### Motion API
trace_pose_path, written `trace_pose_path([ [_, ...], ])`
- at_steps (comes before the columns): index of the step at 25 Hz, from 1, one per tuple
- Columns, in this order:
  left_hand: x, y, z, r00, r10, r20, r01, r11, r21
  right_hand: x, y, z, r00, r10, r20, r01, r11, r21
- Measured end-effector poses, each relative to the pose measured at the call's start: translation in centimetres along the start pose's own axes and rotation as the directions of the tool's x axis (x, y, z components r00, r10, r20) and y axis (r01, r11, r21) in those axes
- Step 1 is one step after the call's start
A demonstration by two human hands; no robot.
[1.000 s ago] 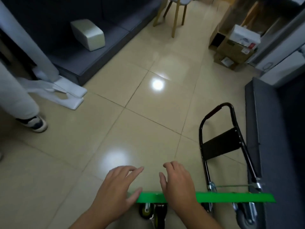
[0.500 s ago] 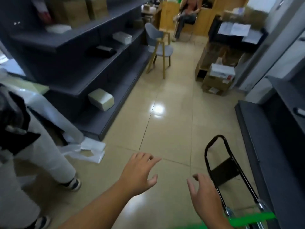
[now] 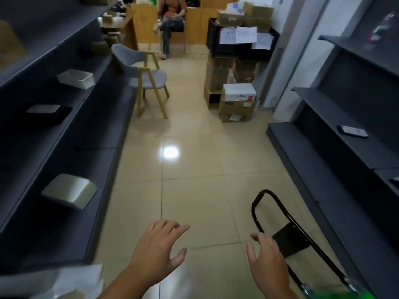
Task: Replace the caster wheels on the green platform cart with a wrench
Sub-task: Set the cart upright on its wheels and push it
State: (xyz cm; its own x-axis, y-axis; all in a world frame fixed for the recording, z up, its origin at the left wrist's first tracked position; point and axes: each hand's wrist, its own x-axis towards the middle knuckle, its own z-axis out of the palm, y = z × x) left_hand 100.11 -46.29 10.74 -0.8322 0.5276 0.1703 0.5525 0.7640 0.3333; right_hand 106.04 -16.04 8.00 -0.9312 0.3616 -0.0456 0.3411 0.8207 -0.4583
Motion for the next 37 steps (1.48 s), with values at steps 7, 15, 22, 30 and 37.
trace_pose_path([
  [7, 21.7, -7.3, 1.2, 0.926, 0.33, 0.183, -0.345, 0.937, 0.057, 11.0, -1.1, 1.0, 0.955, 0.242, -0.169, -0.235, 0.97, 0.061],
  [15, 44.4, 1.6, 12.8, 0.548, 0.703, 0.454, -0.774, 0.632, -0.043, 20.6, 6.0, 3.9, 0.706, 0.672, -0.225, -0.598, 0.735, 0.32],
  [22, 57.9, 10.4, 23.6, 0.137, 0.741, 0.657, -0.918, 0.344, -0.196, 26.8, 13.7, 7.3, 0.36, 0.93, 0.068, -0.829, 0.286, 0.48],
  [30, 66.4, 14.4, 43.3, -0.295, 0.749, 0.593, -0.946, -0.142, -0.291, 36.2, 19.7, 19.3, 0.089, 0.987, 0.134, -0.807, -0.007, 0.59],
  [37, 64.9, 11.1, 61.7, -0.766, 0.113, 0.633, -0.288, -0.941, -0.18, 49.4, 24.0, 35.5, -0.117, 0.924, 0.364, -0.589, -0.36, 0.723],
])
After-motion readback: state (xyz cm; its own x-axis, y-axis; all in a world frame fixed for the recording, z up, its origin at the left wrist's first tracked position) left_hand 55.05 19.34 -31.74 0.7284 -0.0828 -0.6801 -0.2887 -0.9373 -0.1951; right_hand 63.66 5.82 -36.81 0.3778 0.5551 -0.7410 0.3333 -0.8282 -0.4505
